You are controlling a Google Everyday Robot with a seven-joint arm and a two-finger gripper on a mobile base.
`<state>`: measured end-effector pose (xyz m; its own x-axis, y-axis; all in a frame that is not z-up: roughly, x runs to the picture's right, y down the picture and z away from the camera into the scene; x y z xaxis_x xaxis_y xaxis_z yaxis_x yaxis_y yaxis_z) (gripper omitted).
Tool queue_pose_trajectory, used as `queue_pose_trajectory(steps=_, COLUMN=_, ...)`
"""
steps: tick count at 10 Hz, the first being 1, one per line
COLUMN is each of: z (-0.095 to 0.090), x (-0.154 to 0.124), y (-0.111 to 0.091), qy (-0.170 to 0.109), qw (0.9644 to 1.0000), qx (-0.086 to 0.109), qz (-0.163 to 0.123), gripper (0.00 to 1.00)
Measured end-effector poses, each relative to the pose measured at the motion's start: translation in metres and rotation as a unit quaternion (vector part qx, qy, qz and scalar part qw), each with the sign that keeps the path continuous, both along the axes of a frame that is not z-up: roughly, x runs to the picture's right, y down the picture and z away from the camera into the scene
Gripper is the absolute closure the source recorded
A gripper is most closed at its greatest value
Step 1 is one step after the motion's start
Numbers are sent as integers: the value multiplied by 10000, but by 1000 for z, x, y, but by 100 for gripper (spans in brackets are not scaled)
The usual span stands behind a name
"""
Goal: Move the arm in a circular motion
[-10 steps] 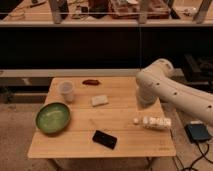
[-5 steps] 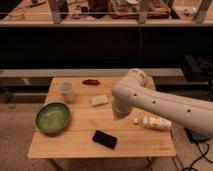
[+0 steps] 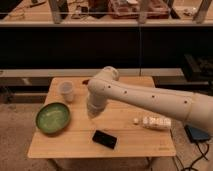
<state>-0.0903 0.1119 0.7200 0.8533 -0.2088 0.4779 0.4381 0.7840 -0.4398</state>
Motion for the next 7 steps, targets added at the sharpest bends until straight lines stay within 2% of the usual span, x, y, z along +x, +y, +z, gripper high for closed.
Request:
queue_pose_trajectory(steps=1, z=15, x=-21, y=-11, qy=-164, qw=9998, qx=-19, qz=-130, gripper=100)
queue_pose_trajectory(steps=2, z=36, x=-36, y=-29, qy=-223, qw=9994, qx=24, qz=-262, gripper=100)
queue_pose_trajectory(steps=3, z=48, x=-41, y=-39, qy=-238, qw=9992, qx=51, qz=-331, gripper=100)
queue_pose_trajectory(steps=5, z=72, x=-43, y=-62, qy=-32, qw=9989, qx=187, qz=-427, gripper=100)
queue_pose_trajectory(steps=7, z=82, x=-27, y=-78, qy=270, qw=9985, qx=296, qz=-379, gripper=100)
